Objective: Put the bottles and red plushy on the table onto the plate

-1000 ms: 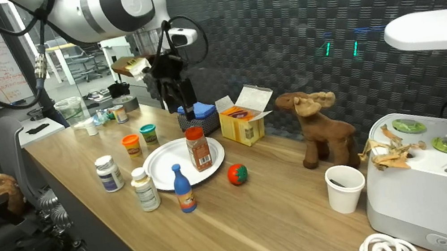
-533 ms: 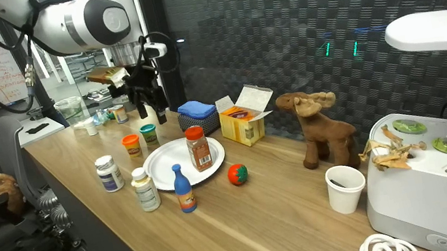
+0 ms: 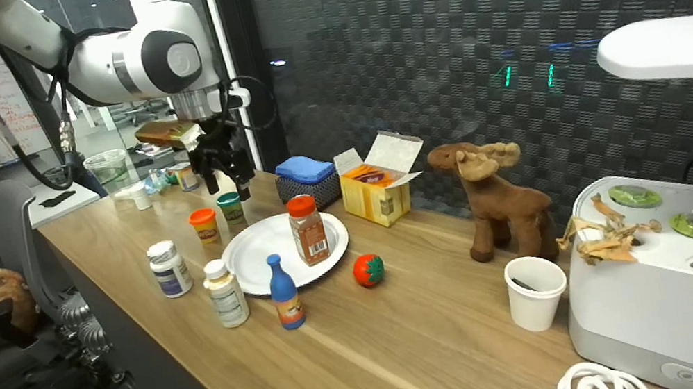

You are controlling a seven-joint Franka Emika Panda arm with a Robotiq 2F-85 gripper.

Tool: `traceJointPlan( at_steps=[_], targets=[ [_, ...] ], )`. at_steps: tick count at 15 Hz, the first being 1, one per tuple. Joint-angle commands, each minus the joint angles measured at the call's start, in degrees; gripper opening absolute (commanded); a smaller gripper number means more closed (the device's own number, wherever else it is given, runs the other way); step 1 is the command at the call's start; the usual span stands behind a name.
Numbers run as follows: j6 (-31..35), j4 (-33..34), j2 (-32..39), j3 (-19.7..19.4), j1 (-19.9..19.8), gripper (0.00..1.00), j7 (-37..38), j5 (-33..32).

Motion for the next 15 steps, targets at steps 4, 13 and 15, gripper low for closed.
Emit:
traceJointPlan(
  at_steps=[4,13,15],
  targets=[
    [-0.41,5.57,3.62,0.94,-0.03,1.0,-4.13,2.55],
    [-0.22,8.62,7.07,0.56,0.88,0.7,-5.37,1.96],
    [-0.18,9.18,7.37,0.33,0.96,0.53,-5.33,1.75]
  ],
)
